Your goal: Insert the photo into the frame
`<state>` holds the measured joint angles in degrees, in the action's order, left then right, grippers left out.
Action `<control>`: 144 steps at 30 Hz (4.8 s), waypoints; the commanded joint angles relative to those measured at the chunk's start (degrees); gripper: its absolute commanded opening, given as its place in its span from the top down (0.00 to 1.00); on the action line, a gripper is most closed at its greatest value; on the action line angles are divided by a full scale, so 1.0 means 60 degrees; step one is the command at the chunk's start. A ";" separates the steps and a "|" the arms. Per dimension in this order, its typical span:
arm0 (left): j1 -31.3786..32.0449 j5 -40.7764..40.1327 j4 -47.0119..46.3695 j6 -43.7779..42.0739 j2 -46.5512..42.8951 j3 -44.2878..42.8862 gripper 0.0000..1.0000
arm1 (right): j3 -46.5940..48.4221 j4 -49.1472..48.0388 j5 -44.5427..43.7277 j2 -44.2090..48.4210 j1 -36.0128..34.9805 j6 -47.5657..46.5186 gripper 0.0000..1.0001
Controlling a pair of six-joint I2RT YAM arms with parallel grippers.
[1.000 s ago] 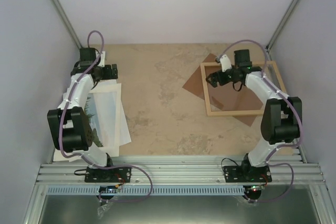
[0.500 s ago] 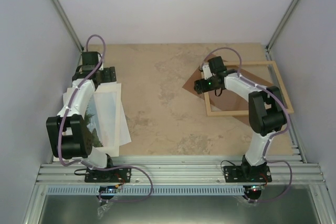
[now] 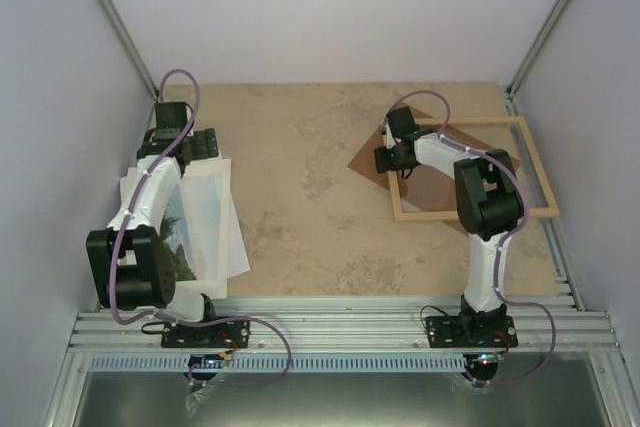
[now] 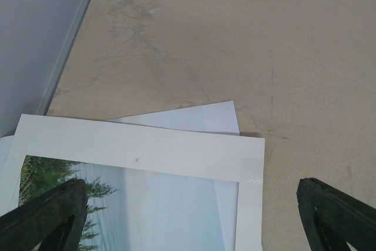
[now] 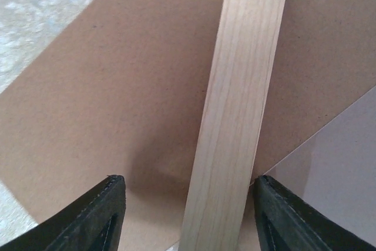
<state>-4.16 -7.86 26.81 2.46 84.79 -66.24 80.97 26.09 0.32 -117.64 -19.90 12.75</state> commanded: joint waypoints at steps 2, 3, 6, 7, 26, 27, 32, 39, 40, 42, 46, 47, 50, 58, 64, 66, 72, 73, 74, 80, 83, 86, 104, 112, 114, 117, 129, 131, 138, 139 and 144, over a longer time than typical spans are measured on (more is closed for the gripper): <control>0.0078 -0.0188 -0.0246 0.0196 -0.0290 0.0105 0.01 | 0.0401 0.0102 -0.0373 -0.0493 -0.0045 0.0602 0.43; 0.0075 -0.0181 -0.0236 0.0195 -0.0277 0.0096 0.00 | 0.0395 0.0118 -0.0411 -0.0514 -0.0039 0.0638 0.44; 0.0071 -0.0096 -0.0238 0.0174 -0.0218 0.0012 0.01 | 0.0418 0.0176 -0.0687 -0.0552 -0.0025 0.0740 0.50; 0.0078 -0.0030 -0.0233 0.0189 -0.0198 -0.0038 0.01 | 0.0413 0.0224 -0.0756 -0.0529 -0.0003 0.0756 0.54; 0.0561 0.3987 -0.1267 -0.1357 -0.0353 -0.0722 0.01 | -0.0085 -0.0183 0.0490 0.3899 0.0956 -0.0996 1.00; 0.0595 0.4294 -0.1318 -0.1453 -0.0319 -0.0805 0.01 | -0.0168 -0.0337 0.0715 0.4279 0.1002 -0.1305 1.00; 0.0857 0.5857 -0.1884 -0.1879 -0.0336 -0.1173 0.00 | -0.0222 -0.0800 0.2356 0.5905 0.1200 -0.2894 1.00; 0.1440 0.6745 -0.3080 -0.2038 -0.0451 -0.2079 0.00 | -0.0447 -0.1803 0.5198 0.7873 0.1251 -0.3843 0.99; 0.1580 0.6770 -0.3262 -0.2068 -0.0467 -0.2207 0.01 | -0.0542 -0.2070 0.5601 0.8061 0.1251 -0.3809 1.00; 0.1745 0.6832 -0.3541 -0.1968 -0.0483 -0.2511 0.01 | -0.0882 -0.2687 0.6119 0.8399 0.1237 -0.3824 0.99; 0.1807 0.7568 -0.3867 -0.0635 -0.0325 -0.3388 0.01 | -0.1695 -0.3495 0.6366 0.8797 0.1119 -0.4893 0.99; 0.1807 0.7979 -0.3968 -0.0046 -0.0276 -0.3603 0.01 | -0.1909 -0.3630 0.6283 0.8856 0.1068 -0.5354 0.99; 0.1826 0.9235 -0.5110 0.2173 -0.0266 -0.3894 0.01 | -0.2785 -0.4257 0.5971 0.9023 0.0957 -0.6462 0.99; 0.2828 1.0396 -0.7781 0.6529 -0.0519 -0.3623 0.01 | -0.5782 -0.8769 0.5693 0.9903 0.0124 -0.7733 0.99; 0.3194 1.1062 -0.9218 0.8864 -0.0204 -0.3490 0.01 | -0.6292 -0.9931 0.5245 0.9643 -0.0835 -0.7871 0.99; 0.3231 1.1474 -0.9787 0.9731 0.0059 -0.3519 0.01 | -0.6262 -1.0144 0.5093 0.9463 -0.1087 -0.7882 1.00; 0.3432 1.2457 -1.1197 1.1347 0.0607 -0.3416 0.01 | -0.6096 -1.0642 0.4871 0.8813 -0.1675 -0.7985 0.99; 0.3495 1.2554 -1.1300 1.1484 0.0661 -0.3436 0.01 | -0.6066 -1.0730 0.4816 0.8698 -0.1766 -0.8033 0.99; 0.3549 1.2649 -1.1461 1.1642 0.0694 -0.3457 0.02 | -0.6048 -1.0840 0.4736 0.8594 -0.1860 -0.8055 0.99; 0.3863 1.2787 -1.1551 1.1904 0.0636 -0.3346 0.07 | -0.5930 -1.1269 0.4579 0.8097 -0.2319 -0.8087 1.00; 0.3887 1.2737 -1.1697 1.2051 0.0580 -0.3275 0.15 | -0.5922 -1.1415 0.4427 0.7907 -0.2571 -0.8088 1.00; 0.3887 1.2728 -1.1704 1.2081 0.0497 -0.3239 0.24 | -0.5896 -1.1608 0.4262 0.7749 -0.2794 -0.8151 0.99; 0.3902 1.2522 -1.1774 1.1558 -0.0163 -0.2746 1.00 | -0.6009 -1.1916 0.3661 0.7335 -0.3231 -0.8657 0.89; 0.3848 1.2158 -1.0491 0.9609 -0.0055 -0.3228 1.00 | -0.6534 -1.0587 0.3432 0.8308 -0.3220 -0.9422 0.19; 0.3817 1.1971 -0.9255 0.8353 -0.0070 -0.3472 1.00 | -0.6729 -1.0030 0.3256 0.8694 -0.3205 -0.9506 0.08; 0.3697 1.1273 -0.6905 0.6197 -0.0072 -0.3776 1.00 | -0.6935 -0.8928 0.2946 0.9358 -0.3153 -0.9467 0.02; 0.4207 0.4575 -0.1192 0.1707 -0.0365 -0.3349 1.00 | -0.6713 -0.5167 0.0900 1.0759 -0.2468 -0.6962 0.02; 0.4619 0.3474 -0.0655 0.1812 -0.0195 -0.3302 1.00 | -0.6593 -0.4818 0.0858 1.0693 -0.2290 -0.6512 0.02; 0.5949 0.1293 -0.0153 0.2166 -0.0332 -0.2901 1.00 | -0.6279 -0.4094 0.1024 1.0412 -0.1456 -0.5539 0.02; 0.5965 0.1655 -0.0180 0.2197 -0.0416 -0.2761 1.00 | -0.6299 -0.4047 0.1045 1.0425 -0.1339 -0.5469 0.02; 0.6169 0.2241 0.0111 0.1906 -0.1341 -0.1947 1.00 | -0.6546 -0.3868 0.1118 1.0696 -0.0992 -0.5443 0.02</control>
<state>33.19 12.38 23.99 12.88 81.49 -81.08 41.45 0.54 6.85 -55.07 -26.94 -22.15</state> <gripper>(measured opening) 0.205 0.976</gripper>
